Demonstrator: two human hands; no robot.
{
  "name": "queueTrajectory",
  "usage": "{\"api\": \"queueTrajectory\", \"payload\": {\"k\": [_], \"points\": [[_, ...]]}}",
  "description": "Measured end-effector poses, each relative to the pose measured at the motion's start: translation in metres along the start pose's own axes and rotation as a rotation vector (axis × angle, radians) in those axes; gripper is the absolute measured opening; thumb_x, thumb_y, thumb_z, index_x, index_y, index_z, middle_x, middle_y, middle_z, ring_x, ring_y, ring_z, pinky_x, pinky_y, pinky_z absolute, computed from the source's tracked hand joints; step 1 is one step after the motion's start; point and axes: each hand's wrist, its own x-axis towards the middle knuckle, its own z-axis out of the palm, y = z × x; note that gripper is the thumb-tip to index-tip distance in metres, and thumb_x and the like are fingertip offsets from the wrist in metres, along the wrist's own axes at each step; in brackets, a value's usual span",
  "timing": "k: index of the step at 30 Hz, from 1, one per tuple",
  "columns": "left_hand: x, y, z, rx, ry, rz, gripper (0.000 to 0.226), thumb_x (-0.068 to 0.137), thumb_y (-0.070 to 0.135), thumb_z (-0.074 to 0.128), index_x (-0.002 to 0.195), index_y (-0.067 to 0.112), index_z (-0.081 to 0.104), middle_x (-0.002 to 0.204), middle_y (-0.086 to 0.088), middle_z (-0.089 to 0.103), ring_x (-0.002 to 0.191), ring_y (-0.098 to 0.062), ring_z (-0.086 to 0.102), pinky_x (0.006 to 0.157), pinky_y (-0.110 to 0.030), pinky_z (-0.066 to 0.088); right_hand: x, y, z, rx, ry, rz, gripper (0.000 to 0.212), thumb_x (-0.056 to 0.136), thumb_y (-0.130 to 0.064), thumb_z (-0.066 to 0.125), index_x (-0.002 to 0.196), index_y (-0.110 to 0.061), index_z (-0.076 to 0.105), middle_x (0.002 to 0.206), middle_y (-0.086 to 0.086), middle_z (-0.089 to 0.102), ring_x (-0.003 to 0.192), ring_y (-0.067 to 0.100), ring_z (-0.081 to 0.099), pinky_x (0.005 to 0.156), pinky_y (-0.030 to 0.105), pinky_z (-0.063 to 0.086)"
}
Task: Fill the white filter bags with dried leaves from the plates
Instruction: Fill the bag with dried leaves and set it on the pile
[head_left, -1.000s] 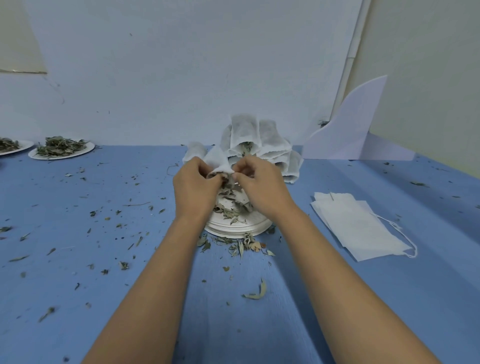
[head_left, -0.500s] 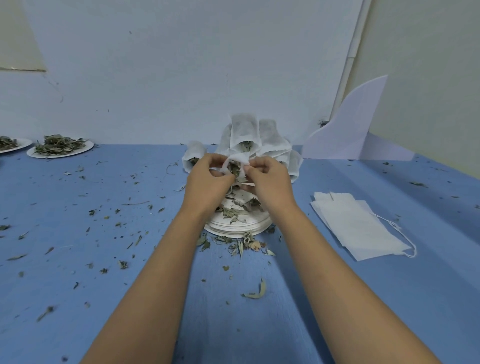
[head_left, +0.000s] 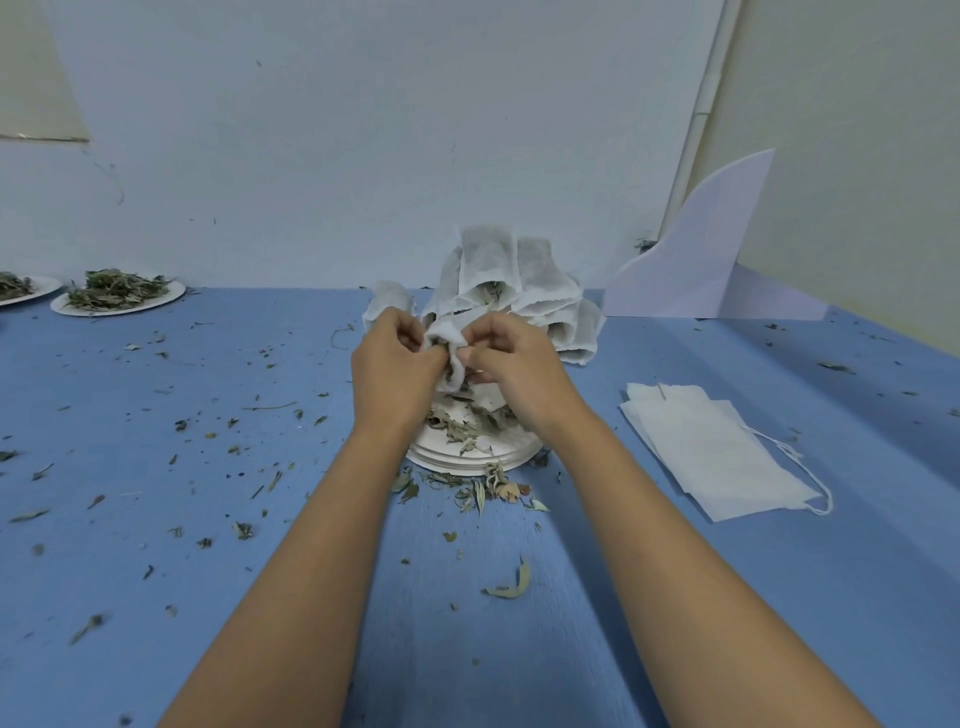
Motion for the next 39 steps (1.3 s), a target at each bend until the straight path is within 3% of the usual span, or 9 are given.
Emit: {"api": "queueTrajectory", "payload": {"k": [4,14,18,21,24,27,30,34,39], "points": [[0.003,-0.003,-0.001,0.074,0.126,-0.022,0.025,0.073,-0.008,0.051,0.067,0.015,0.042,0.061,0.006,0.039,0.053,-0.008,0.031,0.045,-0.015,0.030,-0.004,-0.005,0.005,0.014,-0.122,-0.006,0.023,0.080,0.006,0.058,0.071,-0.015,0.062,0.068,0.002,0.062,0.069,0.018,0.055,0.067,0.031,0.046],[-0.001,0.003,0.004,-0.070,-0.085,0.043,0.014,0.081,0.013,0.069,0.091,0.020,0.064,0.081,0.017,0.061,0.070,0.013,0.057,0.057,-0.001,0.040,0.003,0.008,0.004,-0.105,0.356,0.017,0.008,0.089,-0.009,0.057,0.094,-0.014,0.060,0.085,-0.006,0.058,0.088,0.019,0.063,0.081,0.038,0.055],[-0.003,0.006,0.005,-0.050,-0.154,0.132,0.025,0.085,0.005,0.059,0.100,0.021,0.070,0.083,0.025,0.062,0.077,0.022,0.054,0.065,0.002,0.039,0.001,0.009,0.004,-0.091,0.268,-0.034,0.024,0.083,-0.013,0.063,0.101,-0.024,0.054,0.092,-0.019,0.056,0.084,0.002,0.060,0.069,0.011,0.049],[-0.005,0.006,0.006,0.072,-0.147,0.174,0.039,0.084,0.002,0.051,0.114,0.019,0.068,0.098,0.014,0.065,0.088,0.007,0.057,0.074,-0.004,0.042,0.000,0.009,0.007,-0.124,0.226,-0.056,0.025,0.087,-0.015,0.061,0.108,-0.026,0.059,0.094,-0.016,0.063,0.083,0.004,0.063,0.070,0.012,0.049],[-0.006,0.005,0.005,0.281,-0.059,0.212,0.037,0.086,0.011,0.050,0.117,0.024,0.066,0.106,0.002,0.067,0.092,-0.017,0.059,0.070,-0.030,0.047,0.000,0.009,0.007,-0.313,0.302,-0.157,0.022,0.095,-0.013,0.051,0.105,-0.017,0.070,0.085,-0.005,0.068,0.073,0.000,0.057,0.062,0.006,0.041],[-0.004,0.003,0.001,0.554,0.047,0.279,0.028,0.091,0.020,0.055,0.117,0.018,0.064,0.106,-0.006,0.064,0.094,-0.025,0.058,0.064,-0.032,0.037,-0.001,0.011,0.006,-0.548,0.329,-0.226,0.028,0.097,-0.008,0.045,0.110,-0.012,0.069,0.087,0.004,0.070,0.076,0.014,0.059,0.061,0.017,0.037],[-0.004,0.000,-0.002,0.487,0.044,0.241,0.019,0.093,0.017,0.054,0.103,0.011,0.070,0.090,-0.009,0.067,0.079,-0.025,0.059,0.062,-0.030,0.040,0.000,0.010,0.005,-0.551,0.186,-0.172,0.029,0.098,-0.012,0.045,0.117,-0.012,0.066,0.100,0.008,0.070,0.086,0.015,0.057,0.071,0.021,0.036],[0.000,-0.003,-0.008,0.241,0.160,0.064,0.019,0.092,0.013,0.055,0.085,0.005,0.071,0.069,-0.006,0.065,0.060,-0.016,0.054,0.054,-0.012,0.036,-0.002,0.009,-0.006,-0.333,-0.025,0.017,0.061,0.093,-0.043,0.053,0.147,-0.025,0.034,0.151,-0.004,0.036,0.138,0.012,0.032,0.102,0.023,0.025],[0.008,-0.006,-0.015,0.003,0.283,-0.162,0.021,0.090,0.016,0.054,0.077,0.007,0.068,0.071,-0.012,0.069,0.071,-0.026,0.068,0.059,-0.018,0.042,-0.005,0.013,-0.014,-0.784,-0.372,0.111,0.105,0.073,-0.074,0.055,0.151,-0.038,-0.006,0.160,-0.003,-0.014,0.145,0.019,-0.021,0.118,0.051,-0.004]]}}
